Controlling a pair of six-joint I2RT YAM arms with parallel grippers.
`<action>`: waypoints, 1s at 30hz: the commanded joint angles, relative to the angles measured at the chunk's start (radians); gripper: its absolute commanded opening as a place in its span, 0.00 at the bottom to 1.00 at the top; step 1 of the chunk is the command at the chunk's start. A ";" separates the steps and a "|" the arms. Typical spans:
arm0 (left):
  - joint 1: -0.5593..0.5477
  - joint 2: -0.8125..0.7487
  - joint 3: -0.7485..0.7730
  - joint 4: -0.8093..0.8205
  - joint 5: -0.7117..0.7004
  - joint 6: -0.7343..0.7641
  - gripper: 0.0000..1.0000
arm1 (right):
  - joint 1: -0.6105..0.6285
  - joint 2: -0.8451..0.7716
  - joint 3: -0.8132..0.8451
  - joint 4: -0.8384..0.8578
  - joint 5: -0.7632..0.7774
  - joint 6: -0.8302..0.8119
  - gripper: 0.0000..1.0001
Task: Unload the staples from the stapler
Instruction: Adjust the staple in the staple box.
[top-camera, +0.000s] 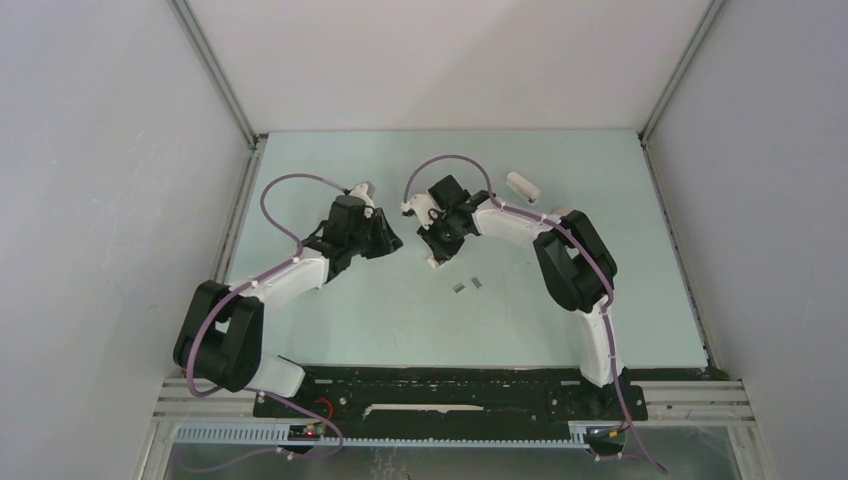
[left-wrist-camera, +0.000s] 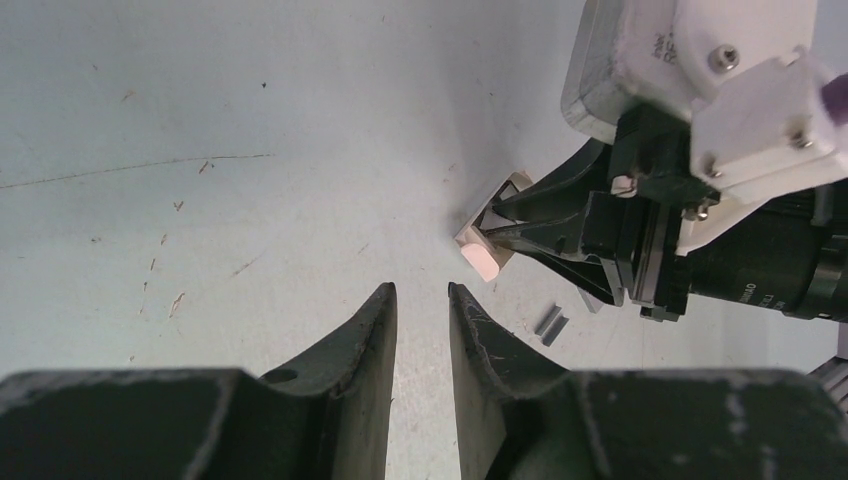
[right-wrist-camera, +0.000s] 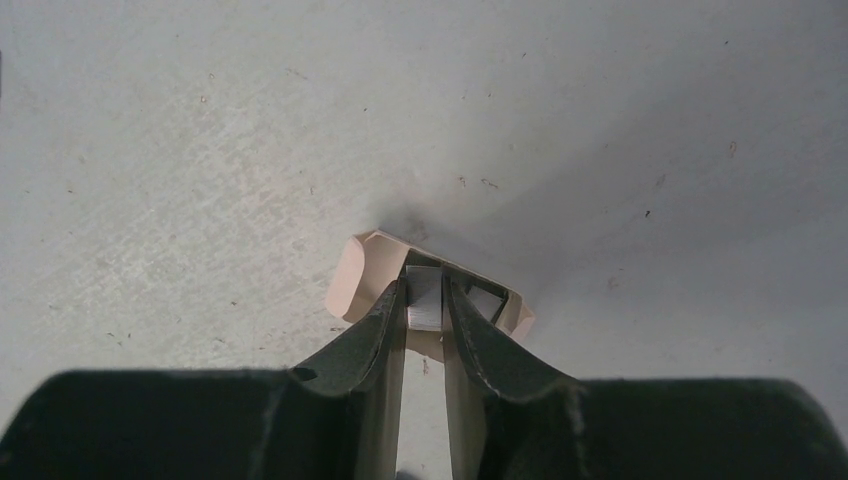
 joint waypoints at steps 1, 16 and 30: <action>0.005 -0.043 -0.018 0.026 -0.001 -0.008 0.31 | 0.019 -0.029 -0.012 0.020 0.035 -0.019 0.27; 0.006 -0.060 -0.021 0.026 -0.005 -0.009 0.31 | 0.022 -0.093 -0.060 0.106 0.149 0.112 0.06; 0.005 -0.070 -0.029 0.026 -0.008 -0.011 0.31 | 0.022 -0.130 -0.085 0.137 0.206 0.229 0.01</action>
